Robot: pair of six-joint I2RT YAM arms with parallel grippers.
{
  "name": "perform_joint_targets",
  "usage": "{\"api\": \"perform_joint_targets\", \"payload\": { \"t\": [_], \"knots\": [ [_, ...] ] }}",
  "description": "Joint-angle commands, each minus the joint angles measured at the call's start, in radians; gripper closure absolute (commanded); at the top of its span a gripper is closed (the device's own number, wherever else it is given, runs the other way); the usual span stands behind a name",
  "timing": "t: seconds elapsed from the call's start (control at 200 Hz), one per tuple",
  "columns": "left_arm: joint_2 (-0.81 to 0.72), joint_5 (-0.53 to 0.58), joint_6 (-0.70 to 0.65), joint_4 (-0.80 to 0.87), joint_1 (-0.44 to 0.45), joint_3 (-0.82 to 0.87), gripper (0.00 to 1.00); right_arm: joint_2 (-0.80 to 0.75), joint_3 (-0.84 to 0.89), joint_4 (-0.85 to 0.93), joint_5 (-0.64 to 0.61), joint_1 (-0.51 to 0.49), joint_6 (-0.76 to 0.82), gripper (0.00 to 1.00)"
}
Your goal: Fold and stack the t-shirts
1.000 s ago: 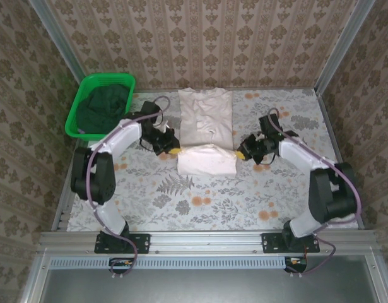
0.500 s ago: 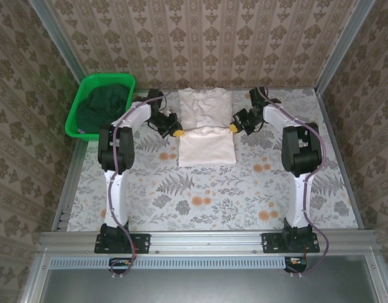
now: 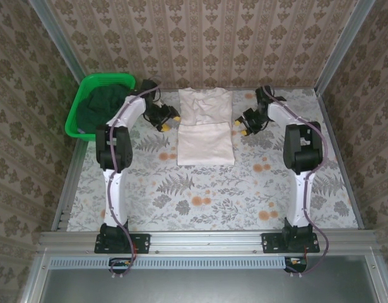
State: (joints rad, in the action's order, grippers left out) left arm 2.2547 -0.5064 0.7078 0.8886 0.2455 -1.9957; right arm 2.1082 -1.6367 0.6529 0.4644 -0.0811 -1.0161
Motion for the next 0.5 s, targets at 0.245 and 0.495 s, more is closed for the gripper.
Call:
{"api": "perform_joint_targets", "payload": {
  "t": [0.245,0.495],
  "knots": [
    [-0.176,-0.088,-0.213,0.024,0.205,0.259,0.64,-0.302,0.466,-0.382,0.044,-0.200,-0.055,0.94],
    [-0.132,-0.042,-0.302,-0.085,0.258,0.501,0.67,-0.224,0.654,-0.491,0.004,-0.222,-0.082,0.96]
  ]
}}
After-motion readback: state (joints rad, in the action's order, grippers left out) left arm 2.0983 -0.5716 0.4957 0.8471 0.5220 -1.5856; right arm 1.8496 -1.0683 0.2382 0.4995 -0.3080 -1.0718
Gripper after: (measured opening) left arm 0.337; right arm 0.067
